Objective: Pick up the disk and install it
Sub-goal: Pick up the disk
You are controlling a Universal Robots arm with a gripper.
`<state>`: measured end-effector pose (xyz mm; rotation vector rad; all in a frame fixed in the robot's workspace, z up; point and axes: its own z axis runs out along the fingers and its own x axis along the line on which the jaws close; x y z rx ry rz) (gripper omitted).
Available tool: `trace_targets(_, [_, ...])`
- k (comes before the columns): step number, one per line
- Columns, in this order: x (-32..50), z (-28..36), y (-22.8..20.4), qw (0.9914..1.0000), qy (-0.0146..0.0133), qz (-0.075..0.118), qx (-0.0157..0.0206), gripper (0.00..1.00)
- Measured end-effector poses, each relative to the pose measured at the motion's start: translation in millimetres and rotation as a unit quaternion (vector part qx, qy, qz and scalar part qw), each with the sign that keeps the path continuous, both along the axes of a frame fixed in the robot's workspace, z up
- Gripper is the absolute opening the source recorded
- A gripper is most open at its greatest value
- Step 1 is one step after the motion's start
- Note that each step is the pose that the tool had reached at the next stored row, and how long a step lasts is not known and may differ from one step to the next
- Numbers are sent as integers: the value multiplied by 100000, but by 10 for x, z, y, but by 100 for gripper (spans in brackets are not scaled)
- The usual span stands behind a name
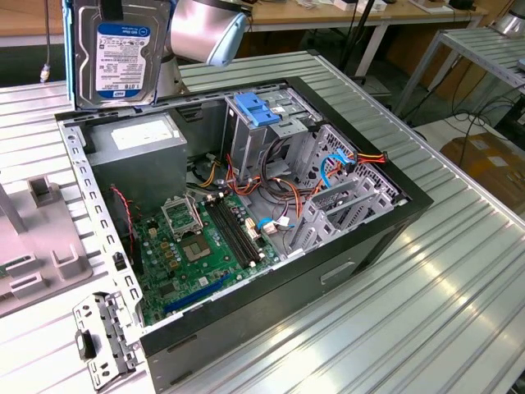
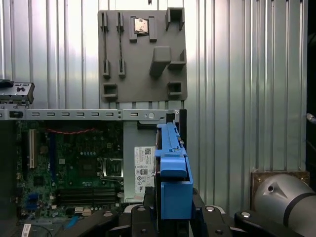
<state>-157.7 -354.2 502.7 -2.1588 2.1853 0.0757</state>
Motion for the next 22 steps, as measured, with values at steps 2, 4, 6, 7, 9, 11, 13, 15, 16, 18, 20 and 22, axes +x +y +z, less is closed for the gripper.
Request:
trace_targets(2, [10, 0, -14, 100000, 0, -1, 1, 37])
trace_targets(4, [24, -1, -28, 100000, -3, -1, 3, 37])
trace_targets(6, [44, 0, -44, 100000, 1, -1, -1, 37])
trace_targets(7, [50, -1, -49, 100000, 0, 0, 1, 37])
trace_targets(9, [63, -1, -61, 100000, 1, -3, -1, 37])
trace_targets(11, [87, -1, -83, 100000, 1, -3, 2, 37])
trace_targets(13, [104, -1, -95, 100000, 6, 0, -1, 37])
trace_targets(15, [136, -1, -116, 100000, 14, 1, -1, 37])
trace_targets(16, [150, -2, -127, 100000, 17, 1, 2, 37])
trace_targets(18, [172, -2, -142, 100000, 26, -5, -1, 37])
trace_targets(20, [188, -2, -153, 100000, 25, -1, -1, 37])
trace_targets(22, [202, -2, -163, 100000, 26, -2, 0, 37])
